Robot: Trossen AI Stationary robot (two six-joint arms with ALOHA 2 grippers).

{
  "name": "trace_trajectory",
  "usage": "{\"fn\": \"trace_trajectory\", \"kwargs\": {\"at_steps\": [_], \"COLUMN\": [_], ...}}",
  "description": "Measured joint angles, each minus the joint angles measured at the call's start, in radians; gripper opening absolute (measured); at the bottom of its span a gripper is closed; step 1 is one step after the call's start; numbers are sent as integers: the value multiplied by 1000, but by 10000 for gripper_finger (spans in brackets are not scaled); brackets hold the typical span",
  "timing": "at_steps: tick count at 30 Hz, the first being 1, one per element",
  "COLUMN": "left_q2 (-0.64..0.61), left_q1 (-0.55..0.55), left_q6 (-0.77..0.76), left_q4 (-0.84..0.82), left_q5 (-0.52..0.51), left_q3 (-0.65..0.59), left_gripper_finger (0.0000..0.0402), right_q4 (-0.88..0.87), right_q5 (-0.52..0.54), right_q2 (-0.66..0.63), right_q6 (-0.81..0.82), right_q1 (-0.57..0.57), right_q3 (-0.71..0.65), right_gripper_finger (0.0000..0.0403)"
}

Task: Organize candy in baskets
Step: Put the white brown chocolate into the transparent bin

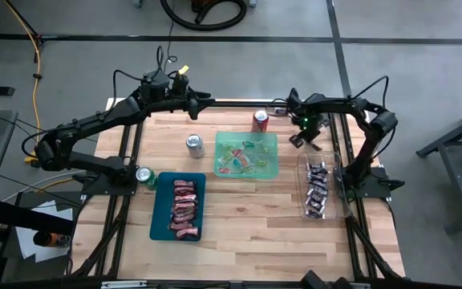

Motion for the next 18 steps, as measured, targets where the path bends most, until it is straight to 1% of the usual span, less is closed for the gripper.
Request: {"fn": "trace_trajectory", "kwargs": {"at_steps": [3,5,8,14,18], "left_q2": [0,0,0,0,1], "left_q1": [0,0,0,0,-3], "left_q6": [1,9,23,24,4], "left_q4": [0,0,0,2,42], "left_q5": [0,0,0,0,-6], "left_q3": [0,0,0,0,0], "left_gripper_finger": [203,203,203,203,203], "right_q4": [-1,0,32,190,314], "right_q5": [-10,-16,-72,-183,-228], "right_q2": [-83,-161,-306,-580,-688], "right_q6": [-11,-4,26,119,176], "right_q1": [21,25,32,42,75], "right_q3": [0,0,1,2,3], "right_gripper_finger": [7,5,5,3,2]}}
